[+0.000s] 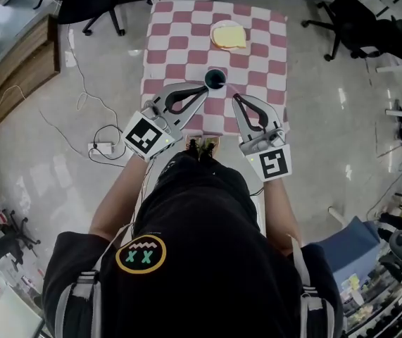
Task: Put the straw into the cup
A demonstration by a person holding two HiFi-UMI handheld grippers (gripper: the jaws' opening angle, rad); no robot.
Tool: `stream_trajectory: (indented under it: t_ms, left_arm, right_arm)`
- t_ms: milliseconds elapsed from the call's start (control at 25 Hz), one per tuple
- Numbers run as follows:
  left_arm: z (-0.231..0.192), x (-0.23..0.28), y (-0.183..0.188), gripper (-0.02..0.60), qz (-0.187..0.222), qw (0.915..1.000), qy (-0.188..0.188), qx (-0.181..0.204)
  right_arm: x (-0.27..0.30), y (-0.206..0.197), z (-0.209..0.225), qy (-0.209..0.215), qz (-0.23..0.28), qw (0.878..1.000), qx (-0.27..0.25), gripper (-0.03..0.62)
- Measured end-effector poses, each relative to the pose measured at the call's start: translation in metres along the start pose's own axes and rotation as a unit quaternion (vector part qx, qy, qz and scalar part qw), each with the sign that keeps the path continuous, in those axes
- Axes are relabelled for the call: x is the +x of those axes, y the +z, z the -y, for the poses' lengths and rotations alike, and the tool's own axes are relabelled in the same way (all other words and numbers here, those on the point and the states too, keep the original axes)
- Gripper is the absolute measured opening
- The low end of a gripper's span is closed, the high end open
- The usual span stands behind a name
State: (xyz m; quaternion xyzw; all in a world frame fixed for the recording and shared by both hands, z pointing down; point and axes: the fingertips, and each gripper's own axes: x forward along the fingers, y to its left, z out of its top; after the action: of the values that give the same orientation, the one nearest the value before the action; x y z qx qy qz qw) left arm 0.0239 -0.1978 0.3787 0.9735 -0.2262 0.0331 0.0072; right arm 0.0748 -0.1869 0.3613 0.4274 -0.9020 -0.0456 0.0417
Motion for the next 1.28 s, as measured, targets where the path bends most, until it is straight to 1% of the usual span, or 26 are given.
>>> stream_trajectory:
  t_ms: [120, 360, 560, 680, 760, 880, 1080, 1280]
  left_arm:
    - [0.003, 0.001, 0.008, 0.020, 0.005, 1.0000, -0.004, -0.001]
    - [0.004, -0.005, 0.004, 0.020, -0.004, 1.0000, -0.006, 0.004]
    - [0.006, -0.008, 0.004, 0.020, -0.002, 1.0000, -0.006, 0.000]
    - [0.007, -0.007, 0.008, 0.020, -0.002, 1.0000, -0.006, 0.008]
    - [0.006, -0.007, 0.008, 0.020, -0.001, 1.0000, -0.005, 0.008]
    - [0.007, -0.007, 0.007, 0.020, 0.003, 0.9999, -0.014, 0.009]
    - [0.009, -0.009, 0.012, 0.020, 0.007, 0.9998, -0.015, 0.006]
    - [0.004, -0.013, 0.007, 0.020, 0.006, 1.0000, -0.007, 0.003]
  right_arm:
    - [0.001, -0.001, -0.004, 0.008, -0.003, 1.000, -0.001, 0.021]
    - [0.003, -0.003, -0.012, 0.017, -0.012, 1.000, -0.012, 0.021]
    - [0.005, -0.001, -0.017, 0.024, -0.011, 1.000, -0.015, 0.020]
    - [0.005, -0.001, -0.018, 0.025, -0.011, 1.000, -0.014, 0.020]
    - [0.006, -0.002, -0.019, 0.026, -0.012, 0.999, -0.014, 0.020]
    - [0.006, -0.004, -0.019, 0.025, -0.016, 0.999, -0.016, 0.020]
    - [0.006, 0.001, -0.019, 0.024, -0.011, 0.999, -0.020, 0.020]
    - [0.009, 0.001, -0.022, 0.022, -0.013, 0.999, -0.022, 0.020]
